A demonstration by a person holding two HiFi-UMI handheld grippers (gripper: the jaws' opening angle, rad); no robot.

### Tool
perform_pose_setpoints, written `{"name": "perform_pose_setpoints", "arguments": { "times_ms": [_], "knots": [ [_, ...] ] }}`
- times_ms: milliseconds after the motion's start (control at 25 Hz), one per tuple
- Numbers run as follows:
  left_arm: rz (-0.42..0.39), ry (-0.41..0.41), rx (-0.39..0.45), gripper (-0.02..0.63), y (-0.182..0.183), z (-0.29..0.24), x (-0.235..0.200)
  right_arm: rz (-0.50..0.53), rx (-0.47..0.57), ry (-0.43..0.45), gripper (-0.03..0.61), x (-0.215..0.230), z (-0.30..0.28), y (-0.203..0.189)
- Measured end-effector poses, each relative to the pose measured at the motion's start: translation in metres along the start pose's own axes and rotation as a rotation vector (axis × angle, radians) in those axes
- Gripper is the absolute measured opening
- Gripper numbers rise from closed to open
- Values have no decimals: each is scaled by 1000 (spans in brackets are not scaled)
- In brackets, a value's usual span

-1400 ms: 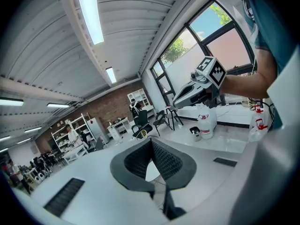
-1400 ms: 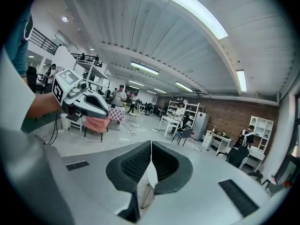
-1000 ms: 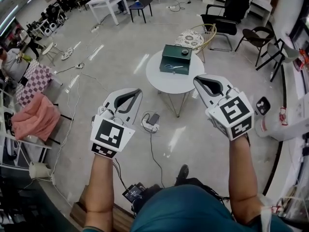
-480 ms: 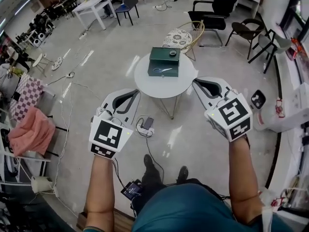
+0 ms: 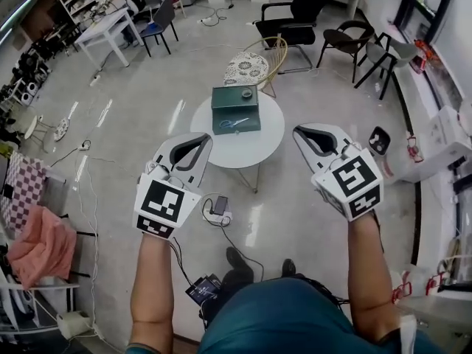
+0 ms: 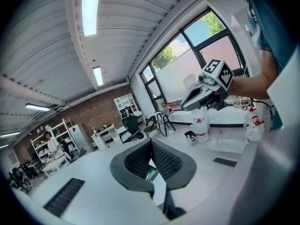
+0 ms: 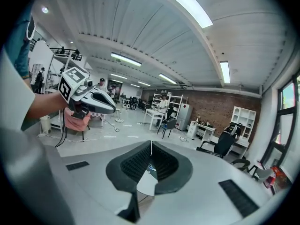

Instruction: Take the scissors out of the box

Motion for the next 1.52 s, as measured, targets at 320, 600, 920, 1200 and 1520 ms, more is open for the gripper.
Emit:
{"name": "perform_pose_setpoints", "arguments": {
  "times_ms": [320,600,920,1200,1520],
  "knots": [
    [-20,-58,35,18,-52,6,-79,-25,-20,-58,38,-40,-72,25],
    [-20,-92,77,18,-83,17,-129,-24,-33,-104,38,-72,-109,52],
    [-25,-112,111,18,-104,23,-161,-8,-42,-126,38,-85,-144,73],
    [-3,-91,72,18,-129,19,-190,0,-37,-86,38,-71,-191,86],
    [31,-22,-7,18,-152,-10,-231,13,-29,17,38,-28,-263,90]
  ]
}}
Point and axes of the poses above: the fingertips, and each gripper's own axes: z backward along the fingers, x to its right, y out of its top, the point moved 7 cm from there along z, backward along the fingers, and after that the axes turned 5 degrees about -z, right-handed, at the moved point
